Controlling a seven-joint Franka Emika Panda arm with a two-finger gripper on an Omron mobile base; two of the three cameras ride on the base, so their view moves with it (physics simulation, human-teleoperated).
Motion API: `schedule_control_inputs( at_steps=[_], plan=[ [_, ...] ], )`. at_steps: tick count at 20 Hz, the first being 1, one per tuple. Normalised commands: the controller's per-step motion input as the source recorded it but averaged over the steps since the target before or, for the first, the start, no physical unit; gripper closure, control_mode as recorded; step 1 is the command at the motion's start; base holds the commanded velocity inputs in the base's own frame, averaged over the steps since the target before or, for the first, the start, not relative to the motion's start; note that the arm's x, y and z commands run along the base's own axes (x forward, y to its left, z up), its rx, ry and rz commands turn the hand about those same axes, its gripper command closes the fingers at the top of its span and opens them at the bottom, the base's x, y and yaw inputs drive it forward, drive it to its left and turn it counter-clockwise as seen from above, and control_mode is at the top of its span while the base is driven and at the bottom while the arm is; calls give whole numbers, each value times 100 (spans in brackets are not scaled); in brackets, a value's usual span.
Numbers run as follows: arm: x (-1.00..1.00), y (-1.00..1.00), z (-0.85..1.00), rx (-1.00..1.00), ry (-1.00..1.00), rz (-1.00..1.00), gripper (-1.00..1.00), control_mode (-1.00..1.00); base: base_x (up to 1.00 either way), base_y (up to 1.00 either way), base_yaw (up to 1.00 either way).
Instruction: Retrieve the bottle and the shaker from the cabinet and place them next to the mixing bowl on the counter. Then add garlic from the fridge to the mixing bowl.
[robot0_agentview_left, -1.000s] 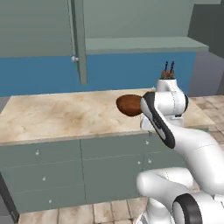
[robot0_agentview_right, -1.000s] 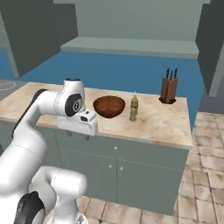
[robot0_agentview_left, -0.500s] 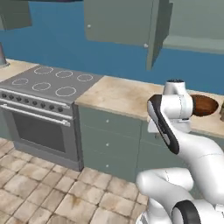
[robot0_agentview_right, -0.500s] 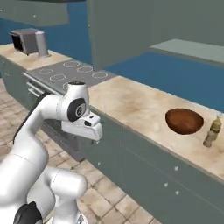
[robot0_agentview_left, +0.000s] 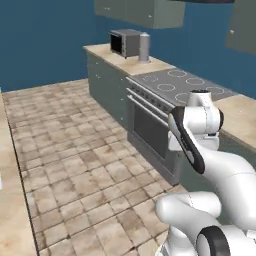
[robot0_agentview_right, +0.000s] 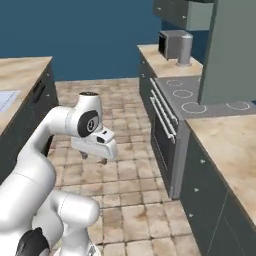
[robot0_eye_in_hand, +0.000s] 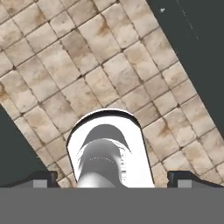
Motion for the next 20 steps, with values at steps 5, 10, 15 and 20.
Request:
schedule_control_inputs(
  at_steps=[5,10,15,20],
  plan=[
    [0,0,0,0,0,0,-100,100,1,0,100],
    [0,0,0,0,0,0,-100,100,0,0,100],
    [0,0,0,0,0,0,-100,100,-2,0,100],
    [0,0,0,0,0,0,-100,100,-7,0,100]
  ],
)
